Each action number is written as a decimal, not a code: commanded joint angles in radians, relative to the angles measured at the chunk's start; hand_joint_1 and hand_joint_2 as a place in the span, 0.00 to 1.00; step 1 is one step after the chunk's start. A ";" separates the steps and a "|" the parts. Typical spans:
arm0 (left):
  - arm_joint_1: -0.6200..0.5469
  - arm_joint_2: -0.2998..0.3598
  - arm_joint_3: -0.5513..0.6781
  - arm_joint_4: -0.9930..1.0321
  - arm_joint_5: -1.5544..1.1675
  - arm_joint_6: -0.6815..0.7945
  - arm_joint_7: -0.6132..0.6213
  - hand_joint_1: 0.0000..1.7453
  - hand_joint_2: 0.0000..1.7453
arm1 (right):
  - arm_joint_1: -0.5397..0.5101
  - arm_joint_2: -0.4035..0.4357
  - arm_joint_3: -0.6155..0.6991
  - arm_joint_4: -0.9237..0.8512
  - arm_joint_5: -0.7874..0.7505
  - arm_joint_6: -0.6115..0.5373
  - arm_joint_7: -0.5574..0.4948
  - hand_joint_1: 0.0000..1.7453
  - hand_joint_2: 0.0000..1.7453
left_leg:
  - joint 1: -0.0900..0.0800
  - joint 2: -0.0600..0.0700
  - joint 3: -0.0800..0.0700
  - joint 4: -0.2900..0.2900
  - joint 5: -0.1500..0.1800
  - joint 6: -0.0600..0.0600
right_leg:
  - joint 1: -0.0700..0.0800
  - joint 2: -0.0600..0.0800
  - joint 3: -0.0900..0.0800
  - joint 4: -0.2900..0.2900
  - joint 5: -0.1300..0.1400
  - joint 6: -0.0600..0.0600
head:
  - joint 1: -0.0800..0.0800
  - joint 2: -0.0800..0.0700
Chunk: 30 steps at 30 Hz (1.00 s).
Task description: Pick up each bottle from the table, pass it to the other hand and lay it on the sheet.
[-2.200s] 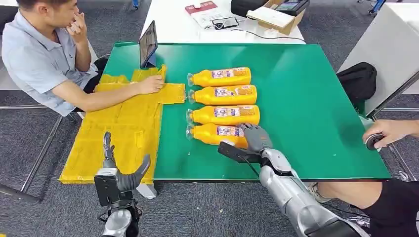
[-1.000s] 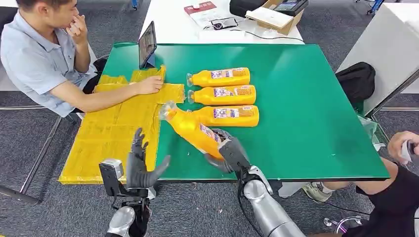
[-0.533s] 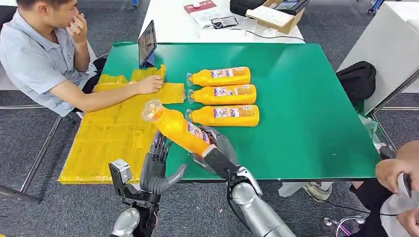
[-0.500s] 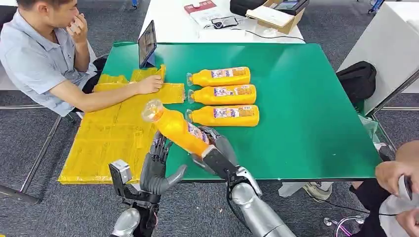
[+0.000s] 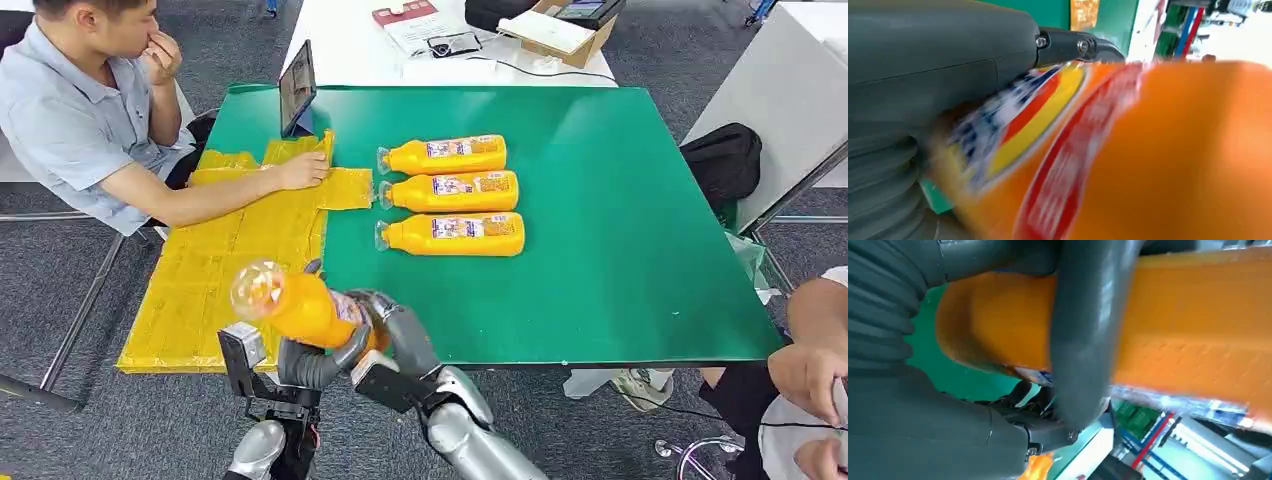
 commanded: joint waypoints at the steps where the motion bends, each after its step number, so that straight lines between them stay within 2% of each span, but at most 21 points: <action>1: -0.057 0.028 -0.003 0.108 -0.024 0.074 -0.022 0.00 1.00 | -0.026 0.006 0.202 0.111 -0.044 -0.013 -0.031 1.00 1.00 | 0.001 0.000 0.005 -0.001 -0.002 -0.001 | 0.001 0.000 0.005 -0.001 -0.002 -0.002 | 0.000 0.000; 7: -0.032 0.027 0.018 0.032 0.041 0.025 -0.046 0.00 1.00 | -0.048 0.018 0.213 0.164 -0.067 -0.004 -0.036 1.00 1.00 | 0.000 -0.001 0.003 0.000 -0.001 -0.001 | 0.000 0.000 0.003 -0.001 -0.001 -0.002 | 0.000 0.000; 8: -0.028 0.029 0.019 0.020 0.044 0.023 -0.043 0.38 1.00 | -0.048 0.019 0.214 0.166 -0.068 -0.006 -0.036 0.74 1.00 | 0.001 0.000 0.005 0.000 -0.002 -0.002 | 0.001 0.000 0.005 0.000 -0.002 -0.003 | 0.000 0.000; 9: -0.019 0.029 0.028 -0.002 0.070 0.005 -0.034 0.97 1.00 | -0.046 0.022 0.214 0.173 -0.078 0.006 -0.032 0.02 1.00 | 0.001 0.000 0.003 0.000 -0.001 -0.001 | 0.000 0.000 0.003 -0.001 -0.001 -0.002 | 0.000 0.000; 20: -0.008 0.037 0.037 -0.026 0.086 -0.011 -0.031 0.97 1.00 | -0.041 0.020 0.217 0.174 -0.085 0.020 -0.027 0.02 1.00 | 0.000 -0.001 0.002 0.000 -0.001 -0.001 | 0.000 -0.001 0.002 -0.001 -0.001 -0.001 | 0.000 0.000; 21: -0.007 0.029 0.043 -0.040 0.108 -0.026 -0.035 1.00 1.00 | -0.043 0.024 0.218 0.165 -0.090 0.029 -0.024 0.00 1.00 | 0.001 -0.001 0.005 0.000 -0.002 -0.001 | 0.001 -0.001 0.005 0.000 -0.002 -0.002 | 0.000 0.000; 23: 0.005 0.026 0.060 -0.077 0.192 -0.103 -0.008 1.00 1.00 | -0.033 0.020 0.214 0.146 -0.104 0.053 -0.007 0.00 1.00 | 0.001 -0.001 0.005 0.001 -0.002 -0.001 | 0.001 -0.002 0.005 0.000 -0.003 -0.003 | 0.000 0.000; 24: 0.012 0.027 0.068 -0.094 0.211 -0.121 -0.002 1.00 1.00 | -0.024 0.013 0.213 0.128 -0.107 0.050 -0.012 0.00 0.00 | 0.001 -0.001 0.002 0.000 -0.001 -0.001 | 0.001 -0.001 0.002 0.000 -0.001 -0.002 | 0.000 0.000; 27: 0.024 0.030 0.086 -0.119 0.271 -0.175 0.015 1.00 1.00 | 0.008 -0.007 0.197 0.057 -0.127 0.039 -0.040 0.00 0.00 | 0.000 -0.001 0.001 0.000 0.000 -0.001 | 0.000 -0.002 0.001 -0.001 -0.001 -0.001 | 0.000 0.000; 30: 0.028 0.034 0.104 -0.126 0.316 -0.230 0.055 1.00 1.00 | 0.070 -0.035 0.162 -0.104 -0.150 0.001 -0.063 0.00 0.00 | 0.001 -0.003 0.004 0.000 -0.002 -0.001 | 0.001 -0.003 0.005 0.000 -0.003 -0.002 | 0.000 0.000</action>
